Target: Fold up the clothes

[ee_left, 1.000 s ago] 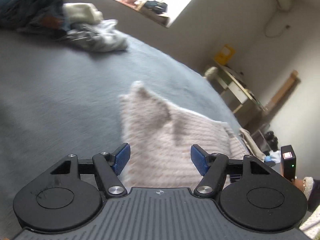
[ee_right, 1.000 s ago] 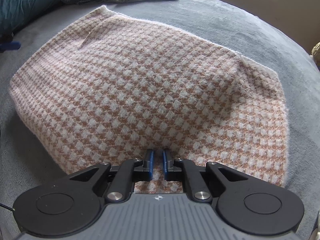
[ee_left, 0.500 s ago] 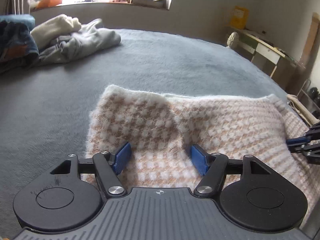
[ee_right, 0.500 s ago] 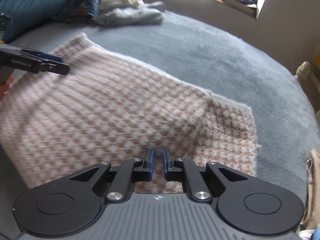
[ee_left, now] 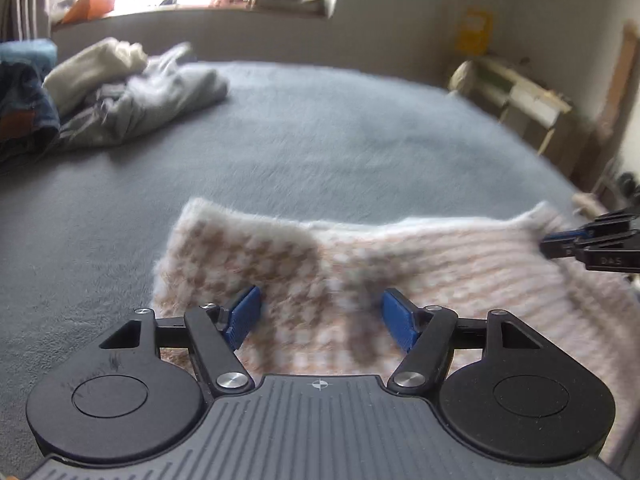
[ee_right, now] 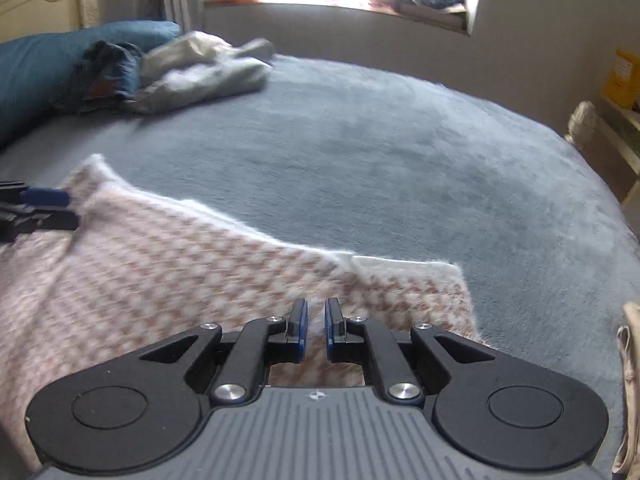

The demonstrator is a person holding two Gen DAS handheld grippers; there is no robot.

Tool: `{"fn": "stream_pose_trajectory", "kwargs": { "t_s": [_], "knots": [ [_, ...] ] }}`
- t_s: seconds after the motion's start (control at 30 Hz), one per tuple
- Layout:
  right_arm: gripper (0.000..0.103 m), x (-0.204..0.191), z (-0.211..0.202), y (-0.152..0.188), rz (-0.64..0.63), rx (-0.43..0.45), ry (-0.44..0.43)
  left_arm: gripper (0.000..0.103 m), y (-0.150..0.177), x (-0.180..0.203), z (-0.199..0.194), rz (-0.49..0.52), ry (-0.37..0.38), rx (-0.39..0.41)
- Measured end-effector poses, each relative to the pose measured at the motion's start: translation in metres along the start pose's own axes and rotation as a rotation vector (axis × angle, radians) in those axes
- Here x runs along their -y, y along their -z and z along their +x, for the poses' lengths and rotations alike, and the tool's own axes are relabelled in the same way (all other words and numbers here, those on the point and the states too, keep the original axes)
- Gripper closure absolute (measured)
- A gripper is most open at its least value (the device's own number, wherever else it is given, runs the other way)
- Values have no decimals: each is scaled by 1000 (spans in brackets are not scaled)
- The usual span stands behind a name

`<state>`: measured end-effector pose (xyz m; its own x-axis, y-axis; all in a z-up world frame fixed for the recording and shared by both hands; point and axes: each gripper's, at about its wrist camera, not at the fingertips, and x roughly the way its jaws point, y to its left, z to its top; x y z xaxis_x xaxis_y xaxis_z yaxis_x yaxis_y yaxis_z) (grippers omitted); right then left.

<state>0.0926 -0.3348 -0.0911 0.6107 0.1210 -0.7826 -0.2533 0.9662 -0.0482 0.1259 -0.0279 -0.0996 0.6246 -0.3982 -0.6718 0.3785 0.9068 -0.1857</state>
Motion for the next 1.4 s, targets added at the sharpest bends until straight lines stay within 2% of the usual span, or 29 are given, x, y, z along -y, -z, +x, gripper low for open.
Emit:
{"fn": "stream_pose_trajectory", "kwargs": {
  "t_s": [0.13, 0.3, 0.37, 0.4, 0.5, 0.6, 0.77, 0.9, 1.0, 1.1, 1.27, 1.33, 1.4],
  "knots": [
    [92, 10, 23, -8, 35, 1, 28, 35, 0, -8, 1, -45, 14, 12],
    [92, 30, 5, -17, 123, 44, 55, 35, -7, -6, -15, -2, 3, 73],
    [92, 40, -3, -21, 153, 72, 74, 33, -11, -13, -4, -30, -41, 53],
    [92, 45, -3, -22, 166, 72, 93, 32, -11, -20, 5, -70, -40, 39],
    [93, 69, 30, -9, 203, -28, 155, 30, -9, -32, 16, -129, 3, 57],
    [93, 82, 33, 6, 246, -4, 132, 30, -11, -33, 15, -116, 12, 55],
    [92, 78, 5, -2, 217, 48, 161, 31, -18, -36, -4, -156, 21, 46],
    [92, 69, -44, -1, 160, 89, 62, 31, -11, -34, -26, -95, 39, 48],
    [92, 58, -53, 13, 102, 38, 25, 34, 2, -42, -13, -94, -1, 0],
    [94, 61, -17, 41, 74, -100, 84, 35, 7, -52, -5, -155, 10, 1],
    [94, 66, -12, 38, 118, -101, 75, 35, -1, -58, -17, -190, 24, -7],
    [93, 64, -24, 38, 112, -82, 77, 35, -1, -58, -38, -205, 28, -4],
    [92, 61, -42, 38, 111, -60, 69, 34, 5, -54, -68, -170, 45, 20]
  ]
}}
